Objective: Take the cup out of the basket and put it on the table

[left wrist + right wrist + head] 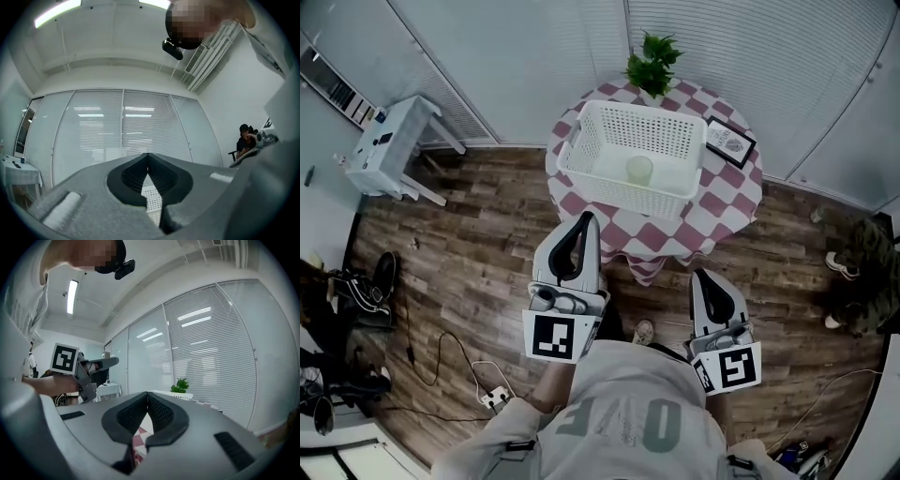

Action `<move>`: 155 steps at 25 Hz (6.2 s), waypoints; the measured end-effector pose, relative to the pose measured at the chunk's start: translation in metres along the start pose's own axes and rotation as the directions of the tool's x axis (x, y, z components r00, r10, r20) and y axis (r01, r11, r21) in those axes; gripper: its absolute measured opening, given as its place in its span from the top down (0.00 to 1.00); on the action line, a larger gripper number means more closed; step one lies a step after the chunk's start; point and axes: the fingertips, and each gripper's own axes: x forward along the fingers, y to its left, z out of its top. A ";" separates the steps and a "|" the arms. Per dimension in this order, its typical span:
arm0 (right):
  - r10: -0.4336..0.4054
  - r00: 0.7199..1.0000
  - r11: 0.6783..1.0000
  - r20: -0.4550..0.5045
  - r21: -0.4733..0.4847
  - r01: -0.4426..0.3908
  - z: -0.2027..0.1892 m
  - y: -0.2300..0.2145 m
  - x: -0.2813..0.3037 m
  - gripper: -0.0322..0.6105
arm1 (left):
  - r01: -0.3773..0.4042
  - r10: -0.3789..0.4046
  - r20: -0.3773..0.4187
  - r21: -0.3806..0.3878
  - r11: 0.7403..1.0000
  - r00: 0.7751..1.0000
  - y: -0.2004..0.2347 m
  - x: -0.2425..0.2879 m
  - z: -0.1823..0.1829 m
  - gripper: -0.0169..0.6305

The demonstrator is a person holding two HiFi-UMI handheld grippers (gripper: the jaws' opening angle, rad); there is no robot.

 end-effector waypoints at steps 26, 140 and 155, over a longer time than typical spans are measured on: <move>-0.141 0.988 0.988 -0.065 -0.065 0.137 0.020 -0.064 0.198 0.94 | 0.148 -0.152 -0.039 -0.105 0.983 0.988 0.109 0.183 -0.090 0.97; 0.139 0.144 0.579 -0.980 -0.038 -0.815 -0.288 -0.083 0.397 0.84 | 0.053 -0.128 -0.244 -0.294 0.954 0.961 0.169 0.327 -0.272 0.97; 0.101 0.190 0.582 -0.976 -0.097 -0.807 -0.278 -0.089 0.403 0.91 | 0.043 -0.127 -0.249 -0.318 0.947 0.960 0.174 0.326 -0.271 0.97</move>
